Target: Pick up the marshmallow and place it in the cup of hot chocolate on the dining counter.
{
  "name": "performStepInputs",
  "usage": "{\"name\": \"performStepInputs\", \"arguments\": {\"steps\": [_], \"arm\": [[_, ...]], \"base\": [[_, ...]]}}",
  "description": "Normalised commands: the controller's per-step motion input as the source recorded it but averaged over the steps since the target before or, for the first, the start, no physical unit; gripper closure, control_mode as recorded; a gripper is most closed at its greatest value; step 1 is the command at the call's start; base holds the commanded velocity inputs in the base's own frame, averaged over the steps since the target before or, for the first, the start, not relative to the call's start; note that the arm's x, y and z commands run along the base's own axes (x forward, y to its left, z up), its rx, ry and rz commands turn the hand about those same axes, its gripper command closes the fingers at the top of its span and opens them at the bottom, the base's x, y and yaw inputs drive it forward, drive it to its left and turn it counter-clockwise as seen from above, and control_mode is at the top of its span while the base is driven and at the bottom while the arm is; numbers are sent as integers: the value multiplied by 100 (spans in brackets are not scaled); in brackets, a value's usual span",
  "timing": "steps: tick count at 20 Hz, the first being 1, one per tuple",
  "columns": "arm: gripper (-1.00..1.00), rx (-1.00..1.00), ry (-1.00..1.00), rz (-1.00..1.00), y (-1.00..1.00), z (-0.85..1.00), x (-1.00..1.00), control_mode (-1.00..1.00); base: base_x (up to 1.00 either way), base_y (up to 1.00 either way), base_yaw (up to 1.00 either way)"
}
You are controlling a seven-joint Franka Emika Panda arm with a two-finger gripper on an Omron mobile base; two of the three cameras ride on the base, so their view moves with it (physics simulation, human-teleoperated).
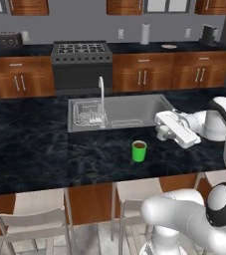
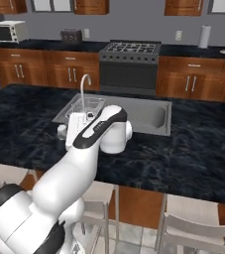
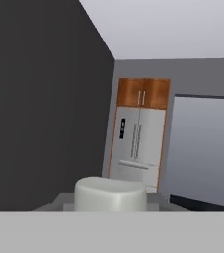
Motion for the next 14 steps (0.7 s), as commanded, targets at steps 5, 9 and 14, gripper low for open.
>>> {"name": "performStepInputs", "arguments": {"steps": [5,9,14], "arm": [[100,-2,1,6,31,-54,73,-100],[100,-4,5,0,14,-41,67,-100],[100,0,7,0,-15,-19,46,-100]], "base": [[11,0,7],[0,0,0],[0,0,0]]}}
